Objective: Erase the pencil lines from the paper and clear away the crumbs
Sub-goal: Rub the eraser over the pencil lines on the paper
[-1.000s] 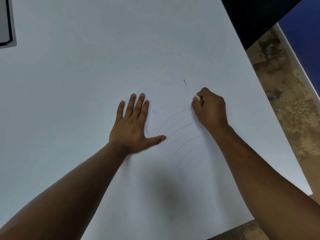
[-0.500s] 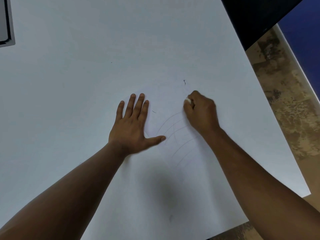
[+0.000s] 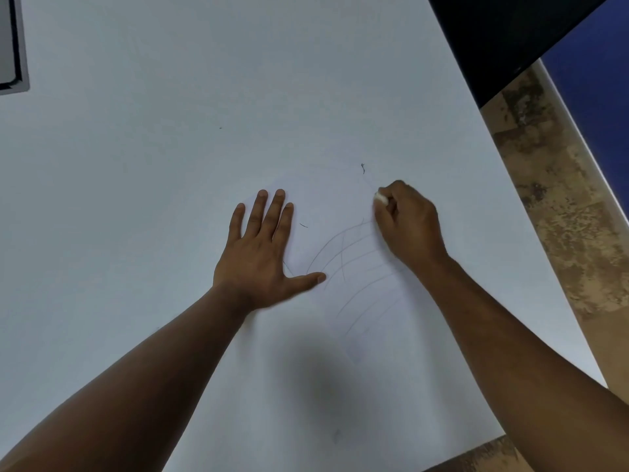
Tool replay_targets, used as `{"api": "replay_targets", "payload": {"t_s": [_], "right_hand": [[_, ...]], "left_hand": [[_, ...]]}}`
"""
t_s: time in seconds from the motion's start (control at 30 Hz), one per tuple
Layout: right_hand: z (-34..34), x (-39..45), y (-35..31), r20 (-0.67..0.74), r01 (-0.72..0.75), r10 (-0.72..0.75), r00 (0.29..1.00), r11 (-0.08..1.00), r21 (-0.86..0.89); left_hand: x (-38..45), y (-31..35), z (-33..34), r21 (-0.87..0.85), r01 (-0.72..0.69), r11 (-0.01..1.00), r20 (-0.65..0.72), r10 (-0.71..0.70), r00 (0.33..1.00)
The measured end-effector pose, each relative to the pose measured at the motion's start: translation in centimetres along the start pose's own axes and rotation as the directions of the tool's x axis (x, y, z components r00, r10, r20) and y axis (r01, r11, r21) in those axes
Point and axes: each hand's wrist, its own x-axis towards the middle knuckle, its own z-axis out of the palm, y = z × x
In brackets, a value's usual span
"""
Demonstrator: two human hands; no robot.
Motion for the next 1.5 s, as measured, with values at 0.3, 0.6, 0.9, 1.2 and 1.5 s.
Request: {"api": "replay_targets", "payload": {"t_s": [0.3, 0.6, 0.9, 1.2, 1.5], "right_hand": [[0.0, 1.3, 1.0, -0.013, 0.031, -0.033, 0.999, 0.993, -0.114], [2.4, -2.2, -4.9, 0.150, 0.200, -0.205, 0.967, 0.979, 0.051], [0.8, 3.1, -0.2, -0.082, -0.022, 0.004, 0.997, 0.978, -0.210], [3.2, 0.5, -4.5, 0.193, 0.344, -0.319, 0.928, 0.932, -0.115], [1.7, 4.8, -2.7, 0.122, 0.239, -0.230, 0.965, 0.968, -0.069]], "left_hand": [[0.0, 0.0, 0.0, 0.006, 0.003, 1.000, 0.010, -0.004, 1.000], [0.0, -0.1, 0.2, 0.015, -0.016, 1.000, -0.022, 0.017, 1.000], [0.0, 0.0, 0.0, 0.021, 0.003, 1.000, 0.013, -0.003, 1.000], [0.1, -0.1, 0.1, 0.023, -0.006, 1.000, 0.009, 0.006, 1.000], [0.1, -0.1, 0.0, 0.005, -0.005, 1.000, 0.011, 0.005, 1.000]]}}
